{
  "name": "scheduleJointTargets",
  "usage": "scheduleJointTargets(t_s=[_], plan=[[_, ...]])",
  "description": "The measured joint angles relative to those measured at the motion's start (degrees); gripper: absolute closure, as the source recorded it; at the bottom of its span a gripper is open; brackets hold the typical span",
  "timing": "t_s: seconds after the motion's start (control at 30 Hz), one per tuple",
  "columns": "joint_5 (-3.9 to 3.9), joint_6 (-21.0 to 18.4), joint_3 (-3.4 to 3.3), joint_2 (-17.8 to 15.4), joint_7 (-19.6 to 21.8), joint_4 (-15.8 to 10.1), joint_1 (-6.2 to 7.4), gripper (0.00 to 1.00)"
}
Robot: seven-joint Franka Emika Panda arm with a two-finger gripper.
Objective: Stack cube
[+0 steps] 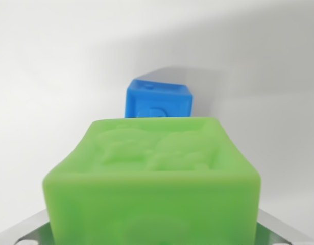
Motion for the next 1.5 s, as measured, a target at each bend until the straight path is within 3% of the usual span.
scheduleJointTargets(t_s=[0.9,1.5], plan=[[1.38,7.99,0.53,7.82,-0.98,-0.24,-0.30,1.00],[1.56,10.54,1.12,10.73,-1.11,0.13,-0.82,1.00]])
